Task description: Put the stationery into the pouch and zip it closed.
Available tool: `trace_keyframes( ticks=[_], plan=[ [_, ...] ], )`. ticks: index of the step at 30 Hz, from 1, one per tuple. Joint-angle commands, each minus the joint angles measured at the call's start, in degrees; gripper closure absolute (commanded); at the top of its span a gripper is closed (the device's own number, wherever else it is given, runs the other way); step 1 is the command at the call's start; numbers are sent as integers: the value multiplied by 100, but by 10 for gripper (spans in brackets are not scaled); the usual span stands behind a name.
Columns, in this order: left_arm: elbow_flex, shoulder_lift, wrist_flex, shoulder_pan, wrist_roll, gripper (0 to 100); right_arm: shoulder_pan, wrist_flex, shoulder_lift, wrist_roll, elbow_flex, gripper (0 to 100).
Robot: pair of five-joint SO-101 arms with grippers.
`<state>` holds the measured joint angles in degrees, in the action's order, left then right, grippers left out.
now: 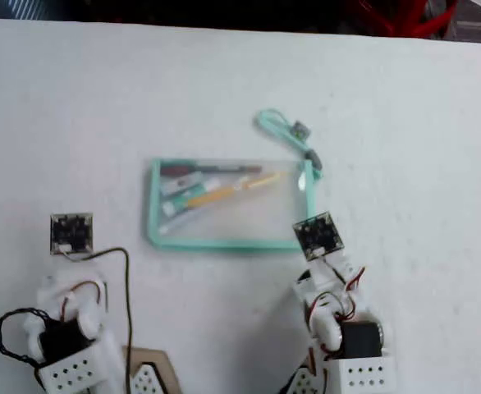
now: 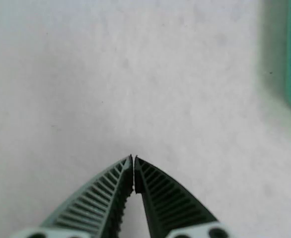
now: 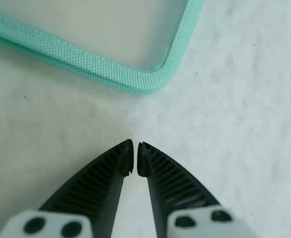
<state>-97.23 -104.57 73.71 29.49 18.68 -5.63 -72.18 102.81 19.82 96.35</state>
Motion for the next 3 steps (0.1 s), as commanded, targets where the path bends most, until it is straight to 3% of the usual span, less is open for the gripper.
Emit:
trace_keyframes(
  ticks=[1,3],
  plan=[
    [26,22,-9,57,-44,976,-13,-40,22,35,53,974],
    [26,22,-9,57,-44,976,-13,-40,22,35,53,974]
  ],
)
